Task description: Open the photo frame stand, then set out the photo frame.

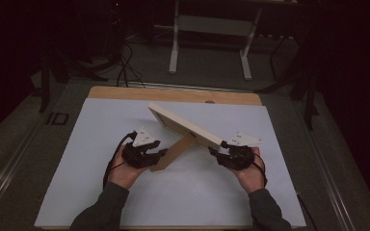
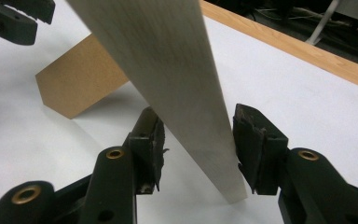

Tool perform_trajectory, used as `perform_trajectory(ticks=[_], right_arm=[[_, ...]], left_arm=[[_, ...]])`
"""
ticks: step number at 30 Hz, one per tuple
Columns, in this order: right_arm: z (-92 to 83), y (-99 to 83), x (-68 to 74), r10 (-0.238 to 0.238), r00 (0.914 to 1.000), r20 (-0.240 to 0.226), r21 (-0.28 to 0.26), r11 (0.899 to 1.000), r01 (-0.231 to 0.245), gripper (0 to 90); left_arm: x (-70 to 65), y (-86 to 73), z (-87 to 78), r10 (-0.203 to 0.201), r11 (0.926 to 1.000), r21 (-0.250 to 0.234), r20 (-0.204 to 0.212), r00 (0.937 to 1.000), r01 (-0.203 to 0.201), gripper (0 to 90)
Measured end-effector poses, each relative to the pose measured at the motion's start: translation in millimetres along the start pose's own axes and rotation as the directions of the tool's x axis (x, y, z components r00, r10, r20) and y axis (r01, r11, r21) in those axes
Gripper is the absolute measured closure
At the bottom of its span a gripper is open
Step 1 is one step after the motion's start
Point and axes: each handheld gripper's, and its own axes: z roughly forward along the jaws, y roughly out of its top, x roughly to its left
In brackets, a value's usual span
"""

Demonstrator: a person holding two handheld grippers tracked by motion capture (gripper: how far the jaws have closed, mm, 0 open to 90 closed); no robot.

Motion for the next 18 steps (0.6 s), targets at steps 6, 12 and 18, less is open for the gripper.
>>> perform_trajectory(ticks=[6,12,18], right_arm=[[-0.5,-0.8,-1.7,0.01,0.9999,-0.012,-0.002,1.0,-0.01,53.0],[-1.3,-1.2,-2.4,0.013,0.9998,-0.017,0.0,1.0,-0.013,52.4],[-2.7,-2.0,-3.9,0.01,0.9996,-0.025,0.013,1.0,-0.01,50.6]], left_arm=[[-3.3,5.5,-1.1,0.012,0.9999,-0.008,-0.001,0.9999,-0.012,57.1],[-4.4,10.9,0.2,0.013,0.9999,-0.009,0.014,0.9998,-0.013,56.9],[-6.7,14.4,2.1,0.018,0.9998,-0.014,0.03,0.9994,-0.017,60.8]])
